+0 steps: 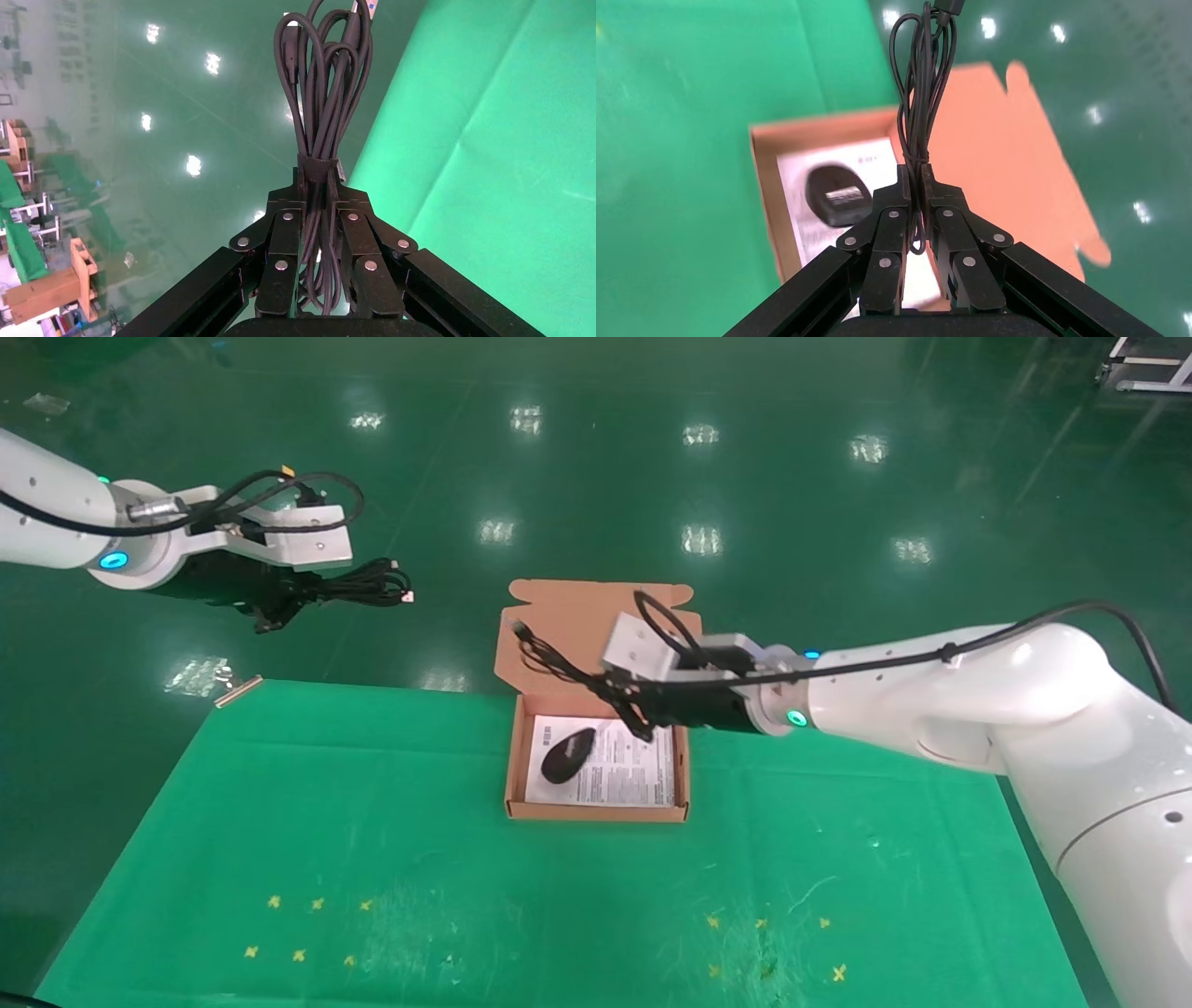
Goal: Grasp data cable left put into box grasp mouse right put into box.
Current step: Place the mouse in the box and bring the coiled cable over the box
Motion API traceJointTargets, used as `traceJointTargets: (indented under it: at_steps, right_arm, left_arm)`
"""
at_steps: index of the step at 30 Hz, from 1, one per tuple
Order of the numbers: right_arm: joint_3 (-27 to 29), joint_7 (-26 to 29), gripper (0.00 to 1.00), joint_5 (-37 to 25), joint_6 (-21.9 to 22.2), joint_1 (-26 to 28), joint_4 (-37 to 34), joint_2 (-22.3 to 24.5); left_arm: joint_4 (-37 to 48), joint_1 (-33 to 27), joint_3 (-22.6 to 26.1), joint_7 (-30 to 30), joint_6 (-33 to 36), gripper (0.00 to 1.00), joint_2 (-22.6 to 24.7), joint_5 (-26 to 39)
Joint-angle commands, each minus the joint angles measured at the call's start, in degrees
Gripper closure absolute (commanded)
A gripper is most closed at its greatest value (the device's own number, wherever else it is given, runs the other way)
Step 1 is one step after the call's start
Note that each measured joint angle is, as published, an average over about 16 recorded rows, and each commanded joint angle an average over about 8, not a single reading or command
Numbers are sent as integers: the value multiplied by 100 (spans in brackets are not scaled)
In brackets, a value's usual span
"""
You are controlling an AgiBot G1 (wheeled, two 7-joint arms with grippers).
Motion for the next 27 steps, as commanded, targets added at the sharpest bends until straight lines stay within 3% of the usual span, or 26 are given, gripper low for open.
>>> traceJointTargets:
  at_steps: [1,9,17,18,19,25,26,27]
  right_arm:
    - [-61,-25,100,-43,89,11,-176,-3]
    - [-486,-45,100,45,357,-123,-243,-91]
    - [-1125,273,100,356,644,-217,28,-114]
    - [-1205,322,95,394,685,-211,52,-113]
    - [-1269,361,84,424,719,-205,69,-113]
    - [-1549,506,9,581,860,-182,160,-80]
    - [-1571,512,1,598,865,-186,184,-65]
    - [-1597,521,0,617,872,-189,214,-48]
  left_arm:
    - [-49,10,3,-38,8,100,-15,16]
    - [-134,26,9,-104,21,100,-42,44]
    - [-171,34,12,-133,26,100,-54,57]
    - [-173,34,12,-135,27,100,-54,58]
    - [-175,34,12,-137,27,100,-55,58]
    - [-188,37,12,-143,30,100,-59,62]
    - [-189,37,12,-143,30,100,-60,62]
    - [-190,37,13,-143,30,100,-60,62]
